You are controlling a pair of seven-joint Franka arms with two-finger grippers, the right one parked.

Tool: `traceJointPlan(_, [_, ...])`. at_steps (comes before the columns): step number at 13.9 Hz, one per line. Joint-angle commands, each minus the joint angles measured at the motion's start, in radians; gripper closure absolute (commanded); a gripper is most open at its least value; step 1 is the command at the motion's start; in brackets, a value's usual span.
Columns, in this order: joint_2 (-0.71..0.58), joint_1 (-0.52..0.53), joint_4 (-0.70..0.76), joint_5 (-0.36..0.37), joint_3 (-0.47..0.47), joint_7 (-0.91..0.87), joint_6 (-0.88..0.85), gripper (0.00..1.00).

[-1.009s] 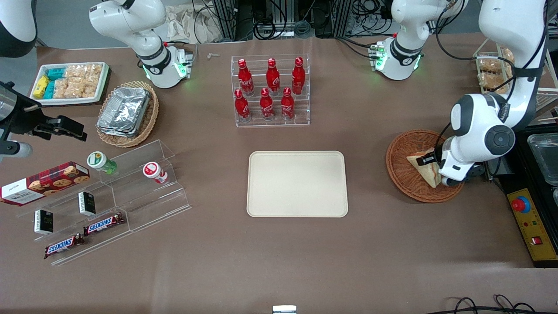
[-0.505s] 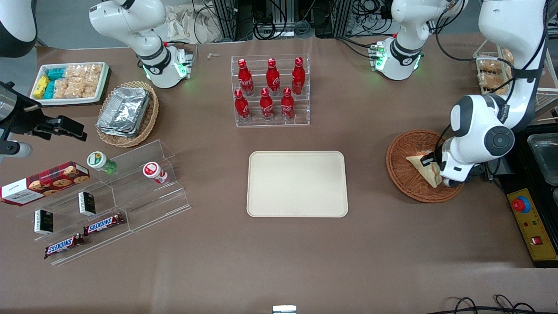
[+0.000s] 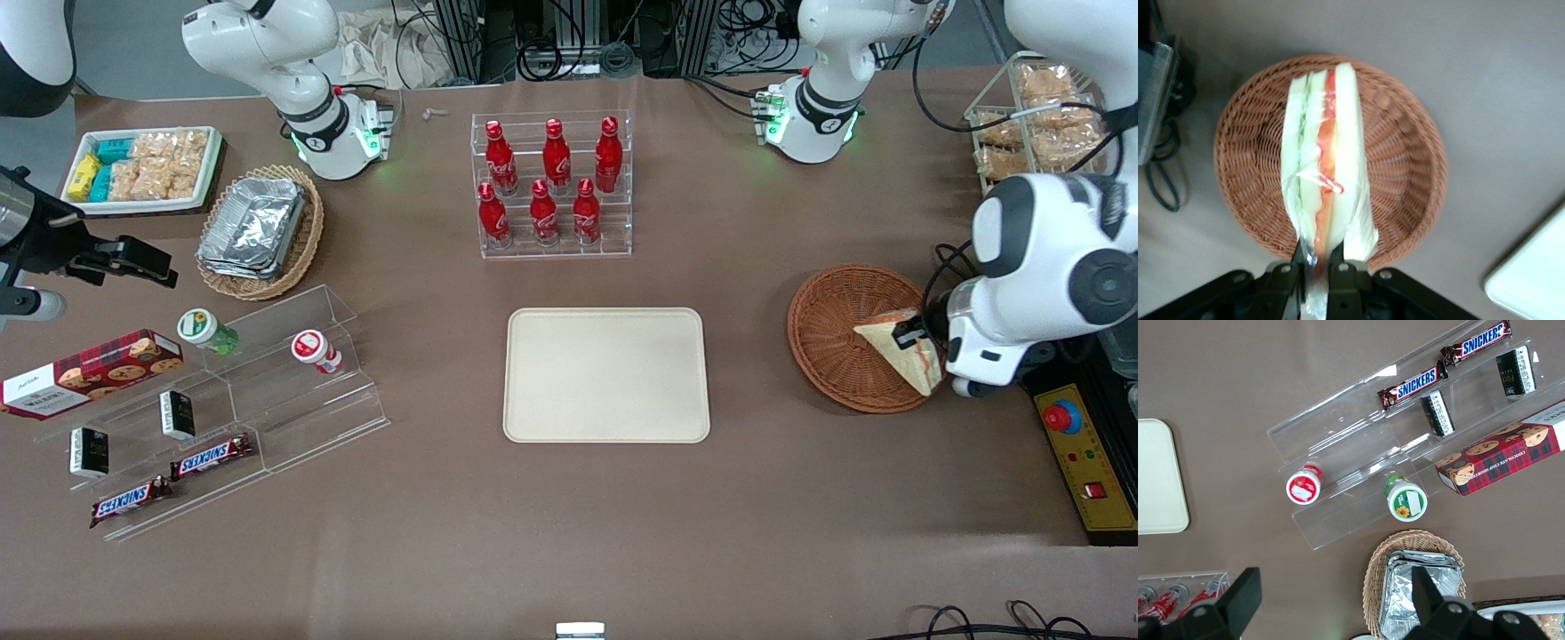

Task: Place sandwich from basket to tray
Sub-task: 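Lift the sandwich and carry it over the cream tray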

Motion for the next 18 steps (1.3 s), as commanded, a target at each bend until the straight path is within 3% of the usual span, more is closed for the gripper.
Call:
traceJointPlan(1, [0.046,-0.063,0.174,0.011,-0.001,-0.022,-0.09,1.0])
traceJointPlan(5, [0.114,-0.15,0.349,0.006,-0.001,-0.024,-0.187,1.0])
traceJointPlan(13, [0.152,-0.314,0.376,-0.028,-0.024,-0.018,-0.135,1.0])
traceJointPlan(18, [0.255,-0.409,0.368,-0.023,-0.029,0.004,-0.075,1.0])
